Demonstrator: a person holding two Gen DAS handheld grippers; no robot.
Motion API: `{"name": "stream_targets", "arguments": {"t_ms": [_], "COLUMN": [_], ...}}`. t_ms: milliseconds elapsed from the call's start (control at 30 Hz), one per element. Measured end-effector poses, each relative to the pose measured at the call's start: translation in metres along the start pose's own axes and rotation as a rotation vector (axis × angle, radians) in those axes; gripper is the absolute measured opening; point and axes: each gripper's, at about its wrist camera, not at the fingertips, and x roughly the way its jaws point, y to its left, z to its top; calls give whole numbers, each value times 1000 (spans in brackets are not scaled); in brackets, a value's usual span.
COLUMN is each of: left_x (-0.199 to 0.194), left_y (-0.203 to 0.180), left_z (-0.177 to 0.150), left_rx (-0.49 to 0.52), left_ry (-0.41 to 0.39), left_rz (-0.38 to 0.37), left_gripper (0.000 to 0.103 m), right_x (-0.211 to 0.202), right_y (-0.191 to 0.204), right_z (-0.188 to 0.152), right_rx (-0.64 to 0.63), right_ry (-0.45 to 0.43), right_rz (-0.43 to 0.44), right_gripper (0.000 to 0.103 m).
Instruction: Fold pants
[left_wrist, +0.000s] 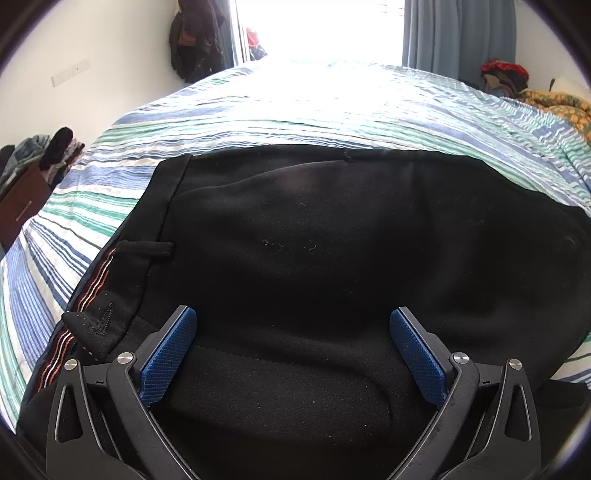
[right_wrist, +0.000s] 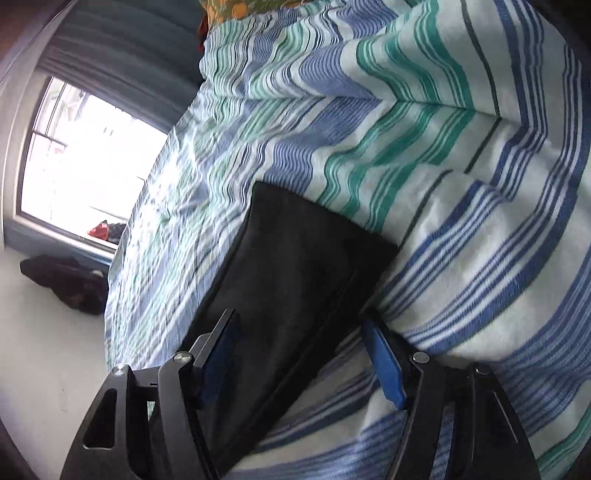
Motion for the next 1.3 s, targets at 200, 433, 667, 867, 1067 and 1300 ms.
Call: {"name": "stream_targets", "arguments": {"t_ms": [200, 433, 667, 867, 1067, 1300], "left_x": [1, 2, 2, -64, -141, -136], "left_y": [-1, -2, -5, -20, -49, -64], "left_z": [0, 0, 12, 4, -71, -128], "left_rx": [0, 3, 17, 25, 89, 205], "left_ry": [-1, 3, 76, 113, 126, 248], "left_rz": [2, 6, 33, 7, -206, -210], "left_gripper": [103, 103, 103, 102, 102, 103], "right_x": [-34, -185, -234, -285, -243, -173], "right_y": [73, 75, -86, -40, 49, 85], "right_z": [-8, -153, -154, -209, -333, -435], "right_rx": [-493, -975, -557, -560, -738, -897], "right_ry": [-102, -91, -58, -148, 9, 125], "right_rz": [-125, 39, -381, -259, -100, -182], "right_gripper": [11, 11, 57, 74, 75, 76]}}
